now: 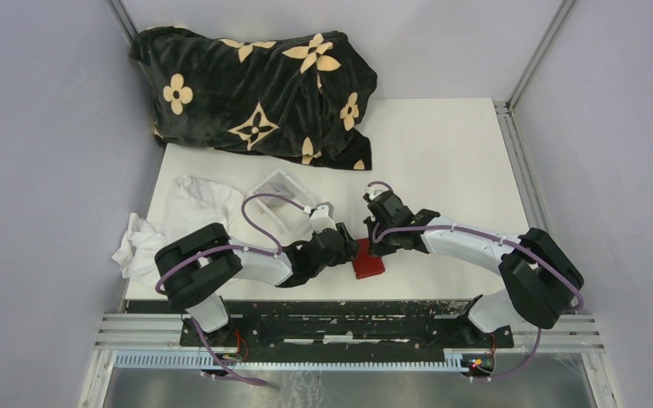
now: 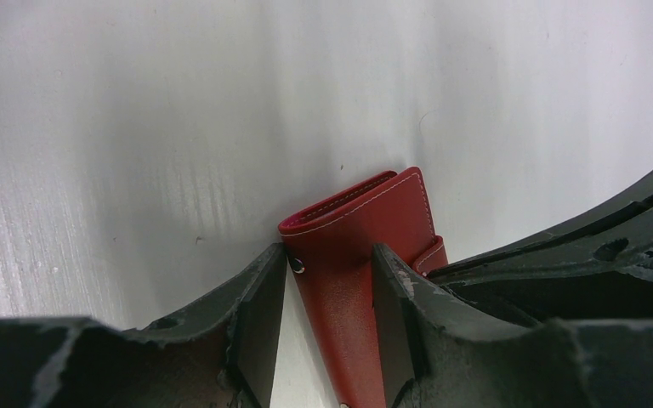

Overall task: Put the credit cards into the card holder
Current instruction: Close the card holder at the center of the board.

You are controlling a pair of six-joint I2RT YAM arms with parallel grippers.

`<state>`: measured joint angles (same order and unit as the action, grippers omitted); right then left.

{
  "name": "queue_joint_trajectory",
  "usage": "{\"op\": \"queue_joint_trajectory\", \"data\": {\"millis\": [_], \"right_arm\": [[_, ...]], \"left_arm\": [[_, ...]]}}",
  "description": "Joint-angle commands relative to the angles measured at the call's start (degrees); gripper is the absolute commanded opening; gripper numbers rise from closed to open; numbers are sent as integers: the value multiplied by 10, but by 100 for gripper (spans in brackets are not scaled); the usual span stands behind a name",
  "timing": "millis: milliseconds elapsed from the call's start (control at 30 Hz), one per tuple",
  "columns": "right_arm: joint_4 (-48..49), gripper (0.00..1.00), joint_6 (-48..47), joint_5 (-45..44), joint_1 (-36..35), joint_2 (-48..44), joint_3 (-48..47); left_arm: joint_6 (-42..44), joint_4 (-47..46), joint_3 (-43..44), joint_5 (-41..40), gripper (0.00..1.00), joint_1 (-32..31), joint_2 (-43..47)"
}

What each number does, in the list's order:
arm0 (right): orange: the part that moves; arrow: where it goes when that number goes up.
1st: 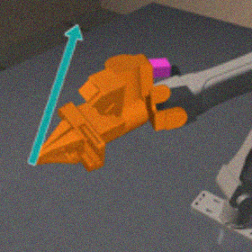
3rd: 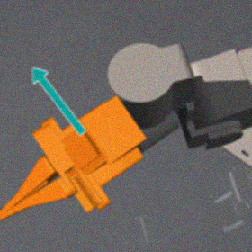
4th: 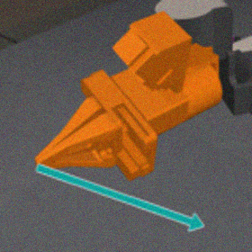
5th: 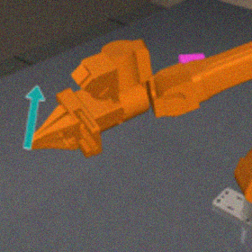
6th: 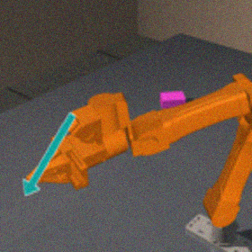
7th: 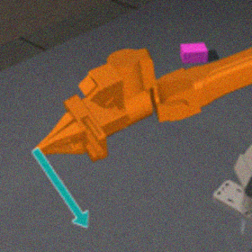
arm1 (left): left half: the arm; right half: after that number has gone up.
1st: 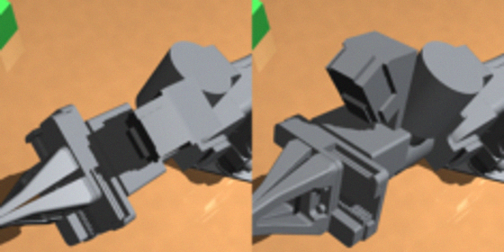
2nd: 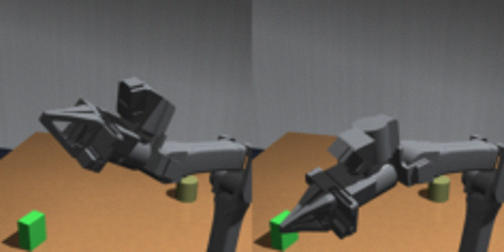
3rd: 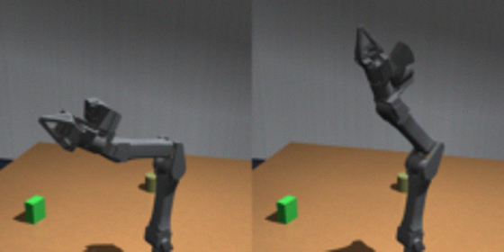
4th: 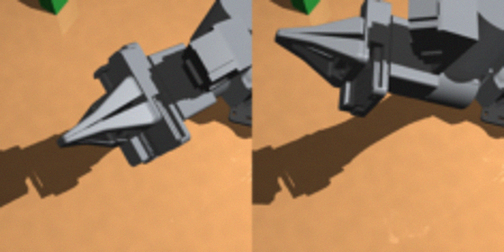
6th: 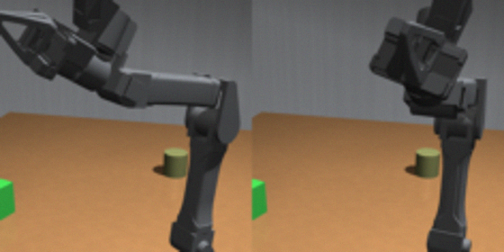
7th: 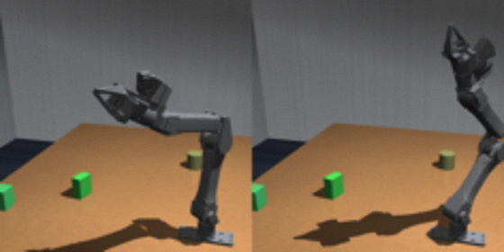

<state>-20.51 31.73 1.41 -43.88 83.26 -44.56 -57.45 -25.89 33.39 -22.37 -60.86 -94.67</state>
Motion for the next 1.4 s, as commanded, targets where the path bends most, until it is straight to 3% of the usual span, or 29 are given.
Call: {"op": "queue_joint_trajectory", "data": {"millis": [0,1367], "right_arm": [[10,1,7,-14,-4,8,-15],[53,1,53,-29,16,47,57]], "left_arm": [[-1,4,7,8,49,-2,-10],[-7,-4,0,8,49,-4,-18]]}}
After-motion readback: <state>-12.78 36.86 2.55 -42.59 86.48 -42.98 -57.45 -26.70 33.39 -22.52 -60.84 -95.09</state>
